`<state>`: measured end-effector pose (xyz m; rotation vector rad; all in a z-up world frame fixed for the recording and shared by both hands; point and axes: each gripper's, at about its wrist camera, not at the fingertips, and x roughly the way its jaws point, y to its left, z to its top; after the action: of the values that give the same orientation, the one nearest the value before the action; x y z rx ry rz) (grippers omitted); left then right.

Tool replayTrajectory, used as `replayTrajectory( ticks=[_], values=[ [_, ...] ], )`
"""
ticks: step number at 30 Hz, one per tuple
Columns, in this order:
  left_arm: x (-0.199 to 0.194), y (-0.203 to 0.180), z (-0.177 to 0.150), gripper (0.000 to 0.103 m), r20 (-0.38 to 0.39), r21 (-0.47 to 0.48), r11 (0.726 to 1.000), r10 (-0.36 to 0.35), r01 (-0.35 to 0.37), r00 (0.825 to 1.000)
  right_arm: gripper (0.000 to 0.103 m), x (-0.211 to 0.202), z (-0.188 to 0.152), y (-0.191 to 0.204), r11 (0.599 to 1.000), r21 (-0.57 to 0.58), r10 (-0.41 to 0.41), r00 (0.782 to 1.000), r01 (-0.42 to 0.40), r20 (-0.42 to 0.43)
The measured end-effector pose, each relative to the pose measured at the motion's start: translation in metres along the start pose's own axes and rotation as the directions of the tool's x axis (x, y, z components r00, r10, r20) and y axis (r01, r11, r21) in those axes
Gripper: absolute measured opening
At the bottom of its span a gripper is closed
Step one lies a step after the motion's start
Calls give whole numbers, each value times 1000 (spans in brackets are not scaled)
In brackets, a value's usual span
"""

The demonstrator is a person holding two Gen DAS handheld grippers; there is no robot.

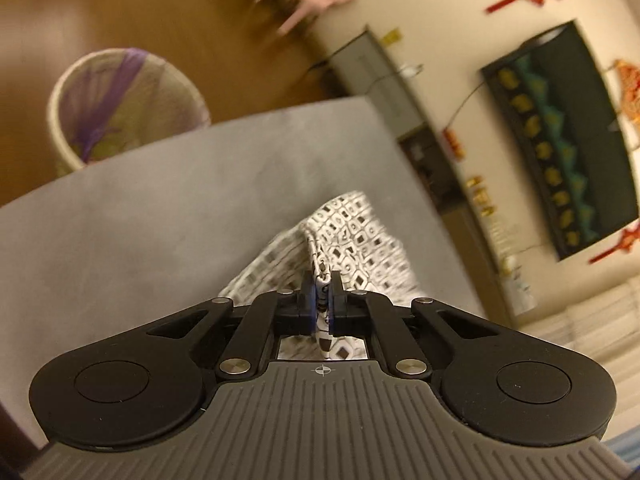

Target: Fold clothes

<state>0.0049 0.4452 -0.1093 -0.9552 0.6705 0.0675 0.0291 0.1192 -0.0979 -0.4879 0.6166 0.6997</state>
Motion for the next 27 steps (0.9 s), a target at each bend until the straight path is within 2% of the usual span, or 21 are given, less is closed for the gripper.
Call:
replayTrajectory(
  ticks=[5, 10, 14, 16, 17, 22, 24, 27],
  values=[
    [-8, -9, -12, 0, 17, 64, 993, 100, -101, 995, 0, -1, -16, 15, 998, -39, 41, 998, -42, -40],
    [-9, -18, -18, 0, 35, 145, 961, 234, -237, 972, 0, -11, -17, 32, 990, -135, 28, 999, -33, -32],
    [-16, -28, -27, 0, 78, 207, 940, 261, -272, 962, 0, -15, -22, 50, 967, -252, -33, 999, 32, 0],
    [-11, -29, -30, 0, 82, 240, 915, 315, -326, 946, 0, -23, -24, 54, 954, -291, -59, 998, 67, 36],
    [-8, -30, -31, 0, 85, 256, 899, 345, -355, 935, 0, -24, -24, 54, 956, -285, -58, 997, 67, 41],
    [2, -37, -40, 0, 75, 344, 842, 416, -415, 906, 3, -28, -32, 39, 979, -199, 28, 999, -31, -19],
    [-3, -38, -40, 0, 90, 338, 841, 417, -422, 904, 3, -40, -34, 27, 987, -144, 67, 998, -69, -16],
    [-12, -43, -41, 0, 121, 328, 850, 395, -412, 911, 17, -57, -45, -6, 998, 0, 63, 998, -63, -7]
  ],
)
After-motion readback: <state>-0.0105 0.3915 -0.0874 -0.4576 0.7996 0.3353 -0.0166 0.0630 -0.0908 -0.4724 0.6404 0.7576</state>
